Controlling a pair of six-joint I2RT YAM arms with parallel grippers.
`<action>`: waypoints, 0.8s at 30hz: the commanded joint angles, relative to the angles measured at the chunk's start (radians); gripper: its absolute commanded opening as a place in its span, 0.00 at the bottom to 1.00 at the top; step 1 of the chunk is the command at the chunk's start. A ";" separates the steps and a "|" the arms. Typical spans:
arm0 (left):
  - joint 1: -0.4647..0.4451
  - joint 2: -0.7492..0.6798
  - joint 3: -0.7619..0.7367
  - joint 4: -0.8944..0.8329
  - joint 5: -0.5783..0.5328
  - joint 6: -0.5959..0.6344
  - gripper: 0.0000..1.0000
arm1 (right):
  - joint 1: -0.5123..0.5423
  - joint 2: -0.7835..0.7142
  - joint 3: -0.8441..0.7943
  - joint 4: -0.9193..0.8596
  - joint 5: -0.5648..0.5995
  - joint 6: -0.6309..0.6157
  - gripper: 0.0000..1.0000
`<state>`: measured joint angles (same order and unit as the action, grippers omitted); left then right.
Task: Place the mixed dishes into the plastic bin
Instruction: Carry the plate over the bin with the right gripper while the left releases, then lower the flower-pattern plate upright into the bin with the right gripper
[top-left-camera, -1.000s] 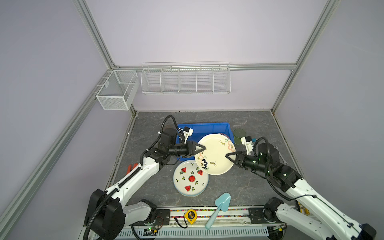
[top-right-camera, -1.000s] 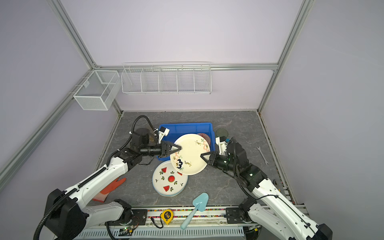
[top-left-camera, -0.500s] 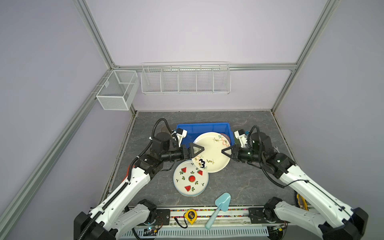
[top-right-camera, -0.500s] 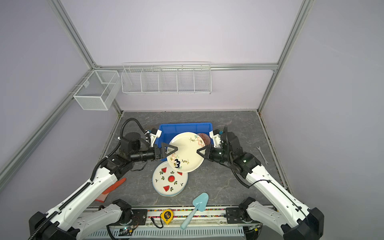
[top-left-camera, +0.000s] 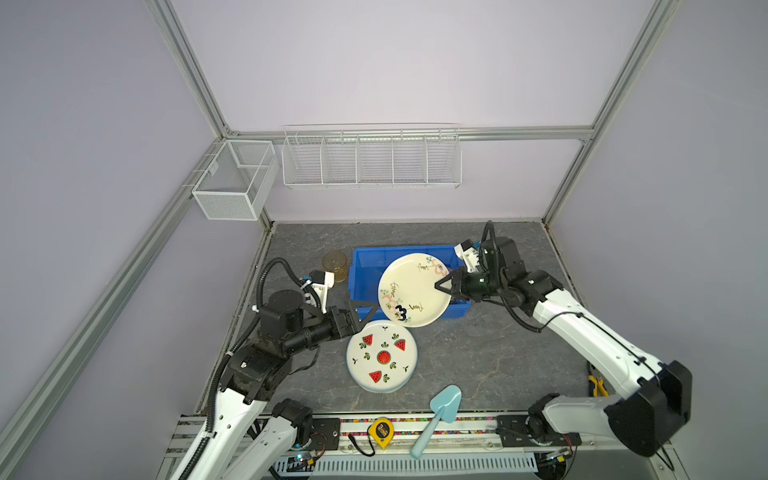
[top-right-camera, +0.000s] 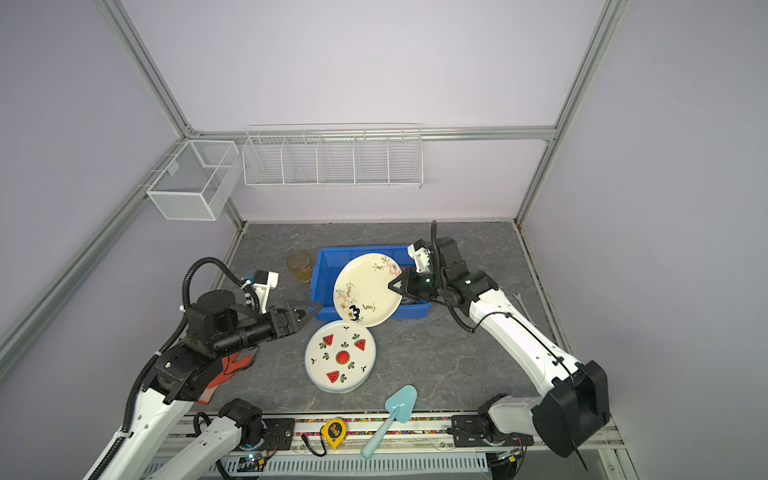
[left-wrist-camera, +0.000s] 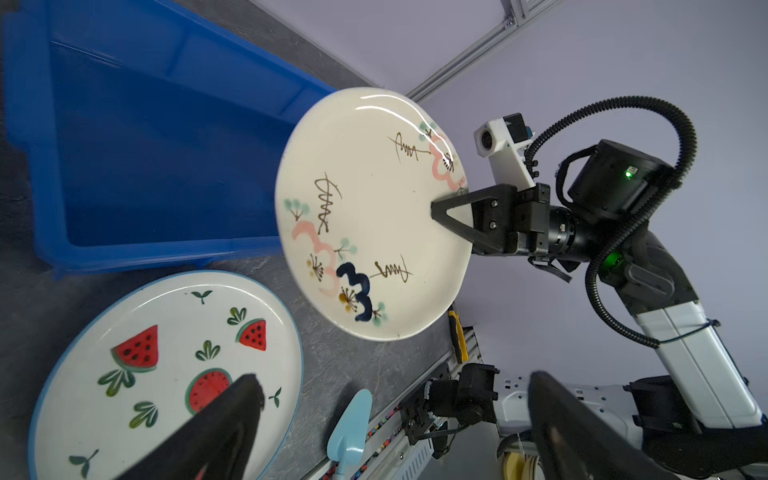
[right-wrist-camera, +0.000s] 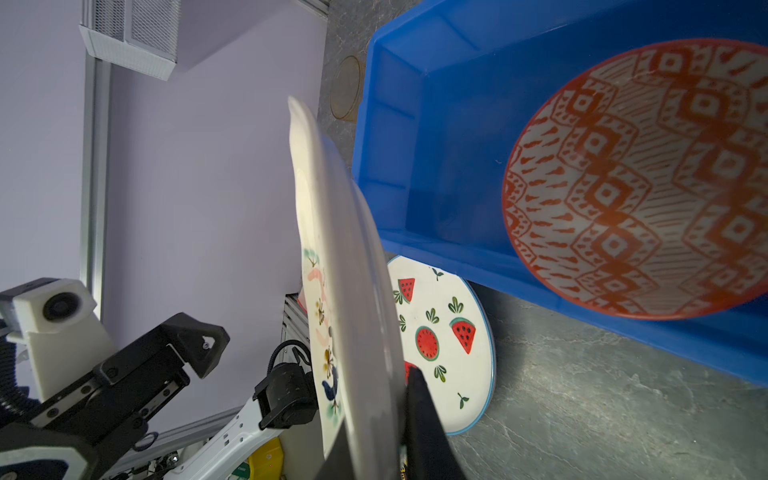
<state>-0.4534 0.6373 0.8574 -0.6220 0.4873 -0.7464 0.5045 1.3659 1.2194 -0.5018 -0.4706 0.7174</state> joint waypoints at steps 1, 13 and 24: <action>0.005 -0.041 0.010 -0.109 -0.062 0.008 1.00 | -0.016 0.046 0.113 0.028 -0.074 -0.077 0.06; 0.005 -0.173 0.049 -0.299 -0.187 0.009 1.00 | -0.023 0.434 0.506 -0.142 -0.069 -0.205 0.07; 0.005 -0.116 0.051 -0.272 -0.195 0.039 0.99 | 0.029 0.716 0.822 -0.309 -0.005 -0.248 0.07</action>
<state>-0.4515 0.4919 0.8848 -0.8944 0.3058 -0.7380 0.5129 2.0697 1.9476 -0.7773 -0.4568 0.5056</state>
